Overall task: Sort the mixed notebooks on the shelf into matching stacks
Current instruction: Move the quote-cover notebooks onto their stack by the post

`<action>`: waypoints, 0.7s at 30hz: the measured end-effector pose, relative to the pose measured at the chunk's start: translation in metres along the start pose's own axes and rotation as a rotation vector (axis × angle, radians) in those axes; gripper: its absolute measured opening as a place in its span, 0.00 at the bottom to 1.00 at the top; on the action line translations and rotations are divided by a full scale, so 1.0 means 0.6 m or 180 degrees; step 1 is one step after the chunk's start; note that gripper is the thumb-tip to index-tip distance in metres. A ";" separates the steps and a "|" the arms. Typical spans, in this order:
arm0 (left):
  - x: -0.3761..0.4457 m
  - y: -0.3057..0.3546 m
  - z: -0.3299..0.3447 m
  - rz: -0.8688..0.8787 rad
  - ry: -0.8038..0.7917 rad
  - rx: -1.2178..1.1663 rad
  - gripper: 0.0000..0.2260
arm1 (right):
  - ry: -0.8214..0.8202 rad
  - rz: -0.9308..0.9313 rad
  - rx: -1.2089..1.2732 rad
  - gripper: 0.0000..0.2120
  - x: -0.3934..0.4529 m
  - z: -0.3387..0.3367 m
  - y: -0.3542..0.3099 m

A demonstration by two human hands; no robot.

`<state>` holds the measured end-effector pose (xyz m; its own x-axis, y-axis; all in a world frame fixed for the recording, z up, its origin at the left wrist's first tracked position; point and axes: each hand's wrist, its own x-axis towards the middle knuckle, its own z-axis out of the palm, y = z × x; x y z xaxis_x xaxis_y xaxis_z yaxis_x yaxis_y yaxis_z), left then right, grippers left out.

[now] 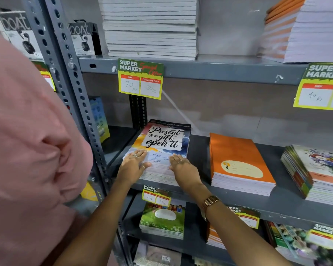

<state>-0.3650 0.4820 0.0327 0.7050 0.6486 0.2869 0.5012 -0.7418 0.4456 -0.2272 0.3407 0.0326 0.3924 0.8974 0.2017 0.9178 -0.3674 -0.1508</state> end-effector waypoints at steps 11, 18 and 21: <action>-0.014 0.003 0.012 0.0294 0.0215 0.0638 0.24 | 0.0289 0.0030 0.0017 0.27 -0.025 0.008 0.020; -0.019 0.061 0.049 0.0436 0.0141 0.0889 0.26 | 0.0803 0.0311 0.0021 0.29 -0.074 -0.009 0.101; -0.012 0.110 0.063 0.0681 0.0191 0.0812 0.27 | 0.0905 0.0360 -0.0100 0.29 -0.098 -0.023 0.141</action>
<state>-0.3178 0.4219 0.0279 0.7808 0.4769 0.4037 0.4598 -0.8760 0.1455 -0.1720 0.2537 0.0212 0.4894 0.7477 0.4488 0.8670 -0.4723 -0.1586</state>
